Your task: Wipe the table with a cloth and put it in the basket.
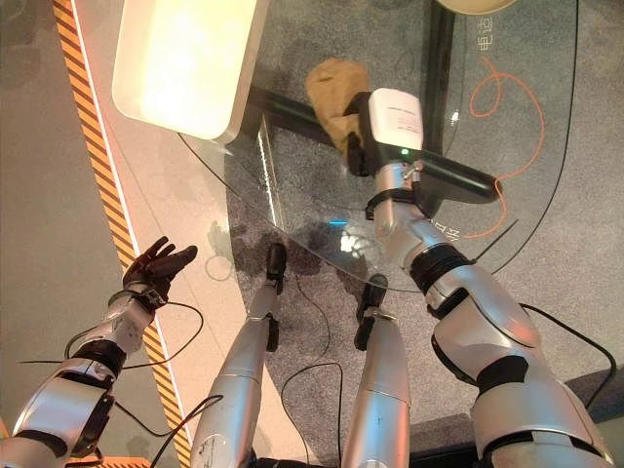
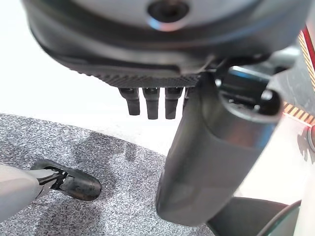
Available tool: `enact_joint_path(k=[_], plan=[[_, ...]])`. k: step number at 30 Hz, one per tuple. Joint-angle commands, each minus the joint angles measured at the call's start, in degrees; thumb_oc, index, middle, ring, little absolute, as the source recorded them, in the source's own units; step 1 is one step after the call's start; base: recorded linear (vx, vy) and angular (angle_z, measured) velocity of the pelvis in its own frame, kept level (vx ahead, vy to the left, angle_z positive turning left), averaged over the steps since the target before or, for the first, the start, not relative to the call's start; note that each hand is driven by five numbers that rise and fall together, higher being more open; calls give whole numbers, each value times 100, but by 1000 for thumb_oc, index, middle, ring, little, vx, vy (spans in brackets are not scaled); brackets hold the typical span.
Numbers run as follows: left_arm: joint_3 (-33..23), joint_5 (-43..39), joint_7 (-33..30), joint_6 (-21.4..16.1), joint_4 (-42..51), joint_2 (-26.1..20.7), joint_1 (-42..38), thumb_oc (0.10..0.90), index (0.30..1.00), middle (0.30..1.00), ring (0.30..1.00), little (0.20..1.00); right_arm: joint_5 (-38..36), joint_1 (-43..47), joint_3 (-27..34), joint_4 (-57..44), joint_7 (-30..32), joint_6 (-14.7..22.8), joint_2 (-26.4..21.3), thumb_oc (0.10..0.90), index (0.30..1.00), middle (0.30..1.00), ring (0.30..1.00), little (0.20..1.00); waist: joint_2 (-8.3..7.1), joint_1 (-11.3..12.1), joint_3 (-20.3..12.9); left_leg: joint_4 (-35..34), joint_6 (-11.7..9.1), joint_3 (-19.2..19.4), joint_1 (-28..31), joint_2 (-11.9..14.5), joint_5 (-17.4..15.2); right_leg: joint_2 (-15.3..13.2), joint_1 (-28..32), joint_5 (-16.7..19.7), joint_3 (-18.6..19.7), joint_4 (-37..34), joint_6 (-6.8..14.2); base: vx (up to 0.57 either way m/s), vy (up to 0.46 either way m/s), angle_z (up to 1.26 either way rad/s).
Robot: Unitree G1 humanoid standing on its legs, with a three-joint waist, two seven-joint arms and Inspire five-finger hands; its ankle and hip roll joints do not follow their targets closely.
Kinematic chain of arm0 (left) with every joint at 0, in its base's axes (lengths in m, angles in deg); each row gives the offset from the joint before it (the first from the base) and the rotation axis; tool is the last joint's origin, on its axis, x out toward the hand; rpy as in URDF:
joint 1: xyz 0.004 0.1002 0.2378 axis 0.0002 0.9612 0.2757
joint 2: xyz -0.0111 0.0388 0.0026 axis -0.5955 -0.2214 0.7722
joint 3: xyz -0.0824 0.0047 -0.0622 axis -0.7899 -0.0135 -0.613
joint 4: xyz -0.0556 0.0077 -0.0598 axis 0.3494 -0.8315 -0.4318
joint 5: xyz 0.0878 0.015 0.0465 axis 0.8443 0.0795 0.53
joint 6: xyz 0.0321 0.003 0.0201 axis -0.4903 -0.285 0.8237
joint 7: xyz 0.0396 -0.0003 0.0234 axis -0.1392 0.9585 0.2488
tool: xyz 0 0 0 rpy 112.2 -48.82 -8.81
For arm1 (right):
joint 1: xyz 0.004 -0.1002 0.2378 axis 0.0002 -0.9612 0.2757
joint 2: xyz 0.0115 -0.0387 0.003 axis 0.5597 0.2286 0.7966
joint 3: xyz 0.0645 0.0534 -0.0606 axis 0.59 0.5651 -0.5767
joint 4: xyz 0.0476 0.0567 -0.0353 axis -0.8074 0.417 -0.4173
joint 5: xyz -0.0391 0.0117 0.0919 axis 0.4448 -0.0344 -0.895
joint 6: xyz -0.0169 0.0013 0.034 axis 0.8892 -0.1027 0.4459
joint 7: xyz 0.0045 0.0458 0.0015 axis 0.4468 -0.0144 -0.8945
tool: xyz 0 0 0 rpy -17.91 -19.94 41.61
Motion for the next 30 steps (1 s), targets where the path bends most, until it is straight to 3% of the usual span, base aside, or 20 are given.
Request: enact_joint_path(k=[1, 13, 24, 30], plan=[[-94, 126, -156, -324, -138, -167, 56, 800, 900, 900, 900, 900, 289, 374, -184, -518, -194, 626, 206, 100, 300, 300, 300, 200, -107, 60, -123, 754, 362, 394, 138, -442, -1009, 97, 489, 814, -112, -1573, 257, 0, 0, 0], [-164, 147, -99, -351, -114, -159, 78, 800, 900, 900, 900, 900, 115, -105, -411, -1220, -1198, 1121, 348, 100, 300, 300, 300, 200, -135, 21, -123, 724, 339, 409, 139, -432, -964, 85, 499, 817, -112, -1587, 265, 0, 0, 0], [-243, 87, -62, -446, -109, -212, 58, 800, 900, 900, 900, 900, 49, -365, -396, -1687, -1427, 1254, 339, 100, 300, 300, 300, 200, -184, -34, -123, 695, 309, 434, 158, -402, -933, 87, 537, 835, -93, -1621, 285, 0, 0, 0], [-249, 14, -168, -537, -61, -229, 3, 800, 900, 900, 900, 900, 95, -414, -439, -1906, -1390, 1113, 331, 100, 300, 300, 300, 200, -219, -47, -123, 723, 300, 409, 123, -383, -927, 83, 513, 835, -92, -1598, 283, 0, 0, 0]])
